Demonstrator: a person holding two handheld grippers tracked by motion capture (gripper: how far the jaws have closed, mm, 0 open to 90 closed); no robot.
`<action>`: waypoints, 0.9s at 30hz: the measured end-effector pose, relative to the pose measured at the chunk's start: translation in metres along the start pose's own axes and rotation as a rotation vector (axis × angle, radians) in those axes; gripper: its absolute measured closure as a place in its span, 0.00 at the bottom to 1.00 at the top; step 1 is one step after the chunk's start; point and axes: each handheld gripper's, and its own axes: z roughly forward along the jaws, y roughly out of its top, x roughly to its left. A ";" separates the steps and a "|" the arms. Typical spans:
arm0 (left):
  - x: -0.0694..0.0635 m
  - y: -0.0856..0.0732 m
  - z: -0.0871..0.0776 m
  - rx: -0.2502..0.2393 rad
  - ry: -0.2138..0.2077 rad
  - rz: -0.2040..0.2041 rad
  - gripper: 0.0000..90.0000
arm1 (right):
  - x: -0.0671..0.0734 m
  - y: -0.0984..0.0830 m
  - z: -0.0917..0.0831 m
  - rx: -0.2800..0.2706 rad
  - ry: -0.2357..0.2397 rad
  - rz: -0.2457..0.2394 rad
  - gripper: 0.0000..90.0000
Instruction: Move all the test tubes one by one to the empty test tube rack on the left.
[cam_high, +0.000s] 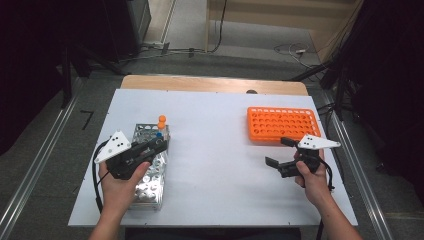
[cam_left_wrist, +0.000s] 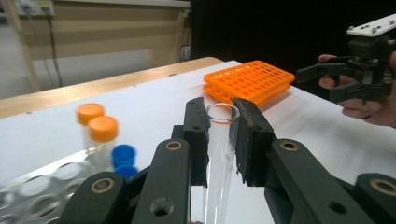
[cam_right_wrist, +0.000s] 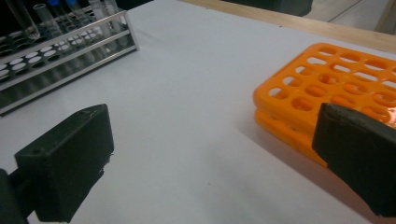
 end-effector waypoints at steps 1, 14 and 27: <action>0.001 -0.001 -0.002 -0.001 0.013 0.004 0.85 | -0.002 0.000 -0.002 -0.003 -0.005 0.001 0.00; 0.006 -0.013 -0.004 0.062 0.075 0.027 0.85 | -0.019 -0.002 -0.013 -0.028 -0.045 0.028 0.00; 0.006 -0.019 -0.005 0.092 0.078 0.012 0.69 | -0.018 -0.003 -0.011 -0.025 -0.042 0.023 0.00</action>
